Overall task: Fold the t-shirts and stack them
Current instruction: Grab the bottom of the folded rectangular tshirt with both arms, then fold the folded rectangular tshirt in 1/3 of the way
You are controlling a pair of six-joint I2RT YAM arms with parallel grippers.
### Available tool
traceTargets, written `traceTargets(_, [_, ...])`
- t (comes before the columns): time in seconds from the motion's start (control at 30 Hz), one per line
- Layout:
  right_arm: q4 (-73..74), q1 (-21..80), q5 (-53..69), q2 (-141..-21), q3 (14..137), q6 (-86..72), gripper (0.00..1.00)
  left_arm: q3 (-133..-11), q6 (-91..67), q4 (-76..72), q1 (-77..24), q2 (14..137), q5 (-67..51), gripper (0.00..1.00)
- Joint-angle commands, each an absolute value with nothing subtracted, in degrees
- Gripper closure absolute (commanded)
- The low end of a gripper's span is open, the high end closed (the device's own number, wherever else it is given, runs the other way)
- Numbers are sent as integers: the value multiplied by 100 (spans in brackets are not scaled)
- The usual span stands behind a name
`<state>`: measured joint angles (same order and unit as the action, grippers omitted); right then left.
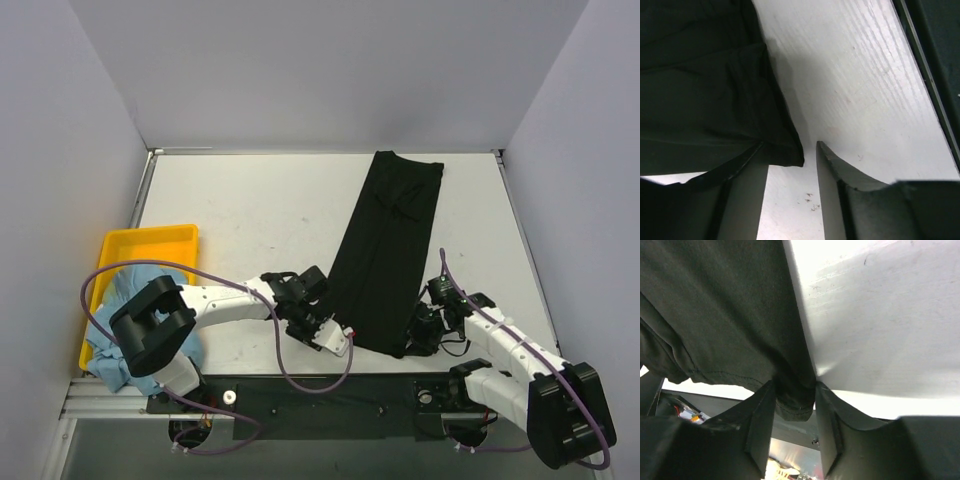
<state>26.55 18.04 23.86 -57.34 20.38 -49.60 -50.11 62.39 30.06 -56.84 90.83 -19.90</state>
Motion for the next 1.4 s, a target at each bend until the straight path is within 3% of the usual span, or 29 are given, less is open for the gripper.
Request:
traceTargets(0.0, [2400,1872,2311,-5976,1837,-5133,78,-5352,6205,2813,-5871,9193,-1951,53])
traceTargets(0.13, [2487,1854,2452,-5924,1907,-5019,100,-5528,5995,2847,-6055,9228,-2004,69])
traceTargets(0.23, [2829,1776,2479,-5635,2179,-4835,100,-5774,5784,3032,-6108,9281,-2170,97])
traceTargets(0.27, [3091,1749,2452,-5573,2380,-4695,100,-5966,5722,3154,-6108,9325,-2267,100])
traceTargets(0.53, [3814,547,2680,-6072,3646,-3447,100,-7548,4994,3708,-5592,10089,-2505,100])
traceTargets(0.83, [3718,-237,2856,-7961,5421,-2637,100,-10122,4246,4017,-4729,11635,-2515,100])
traceTargets(1.07, [3656,-597,3102,-9165,6511,-2522,100,-11108,3526,3411,-4254,12366,-1996,100])
traceTargets(1.37, [3612,-861,3225,-9923,6996,-2566,100,-12006,3112,2699,-4052,13148,-1434,100])
